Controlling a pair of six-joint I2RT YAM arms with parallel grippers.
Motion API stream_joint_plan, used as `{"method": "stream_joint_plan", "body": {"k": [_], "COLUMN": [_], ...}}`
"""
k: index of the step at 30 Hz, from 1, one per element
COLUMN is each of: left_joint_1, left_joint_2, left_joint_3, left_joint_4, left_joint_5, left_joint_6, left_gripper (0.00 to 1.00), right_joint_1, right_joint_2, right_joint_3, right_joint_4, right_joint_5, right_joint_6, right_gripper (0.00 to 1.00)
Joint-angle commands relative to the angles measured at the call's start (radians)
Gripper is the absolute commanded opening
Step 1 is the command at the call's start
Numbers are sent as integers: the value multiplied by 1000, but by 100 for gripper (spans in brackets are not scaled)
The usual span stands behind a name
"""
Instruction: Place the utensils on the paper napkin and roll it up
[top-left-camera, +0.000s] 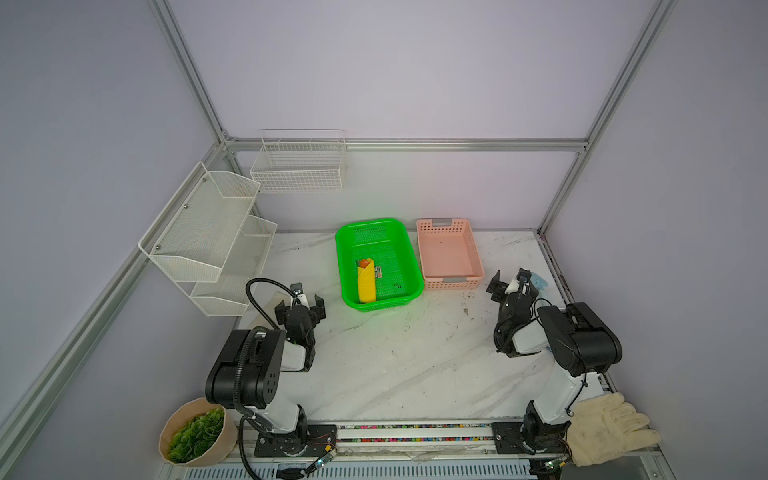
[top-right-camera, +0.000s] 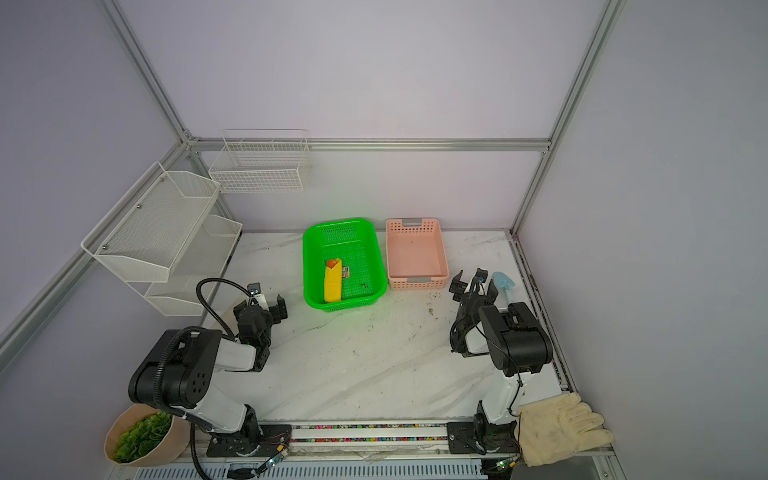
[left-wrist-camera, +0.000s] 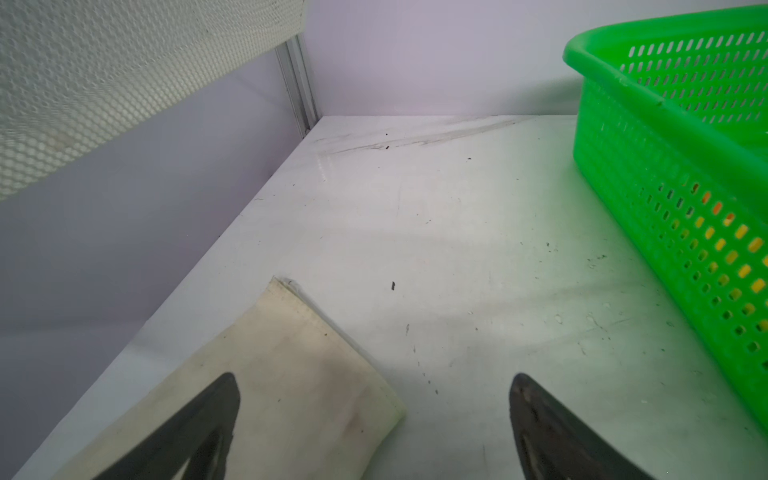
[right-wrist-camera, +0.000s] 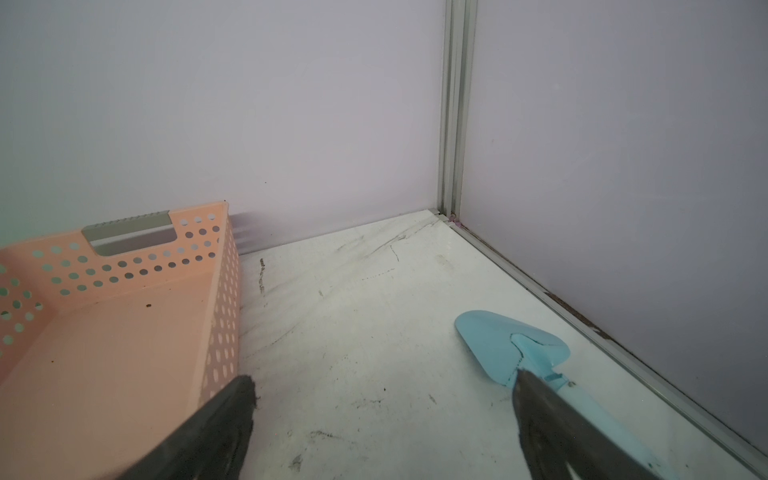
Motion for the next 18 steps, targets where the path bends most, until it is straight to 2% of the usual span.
{"method": "stream_joint_plan", "body": {"k": [1, 18], "left_joint_1": [0, -4], "left_joint_2": [-23, -13], "left_joint_3": [54, 55], "left_joint_4": [1, 8], "left_joint_5": [35, 41], "left_joint_6": [-21, -14], "left_gripper": [100, 100], "right_joint_1": [0, -3], "right_joint_2": [-13, -16], "right_joint_3": [-1, -1], "right_joint_4": [-3, -14], "right_joint_5": [-12, -17], "right_joint_6": [9, 6], "right_gripper": [97, 97]}}
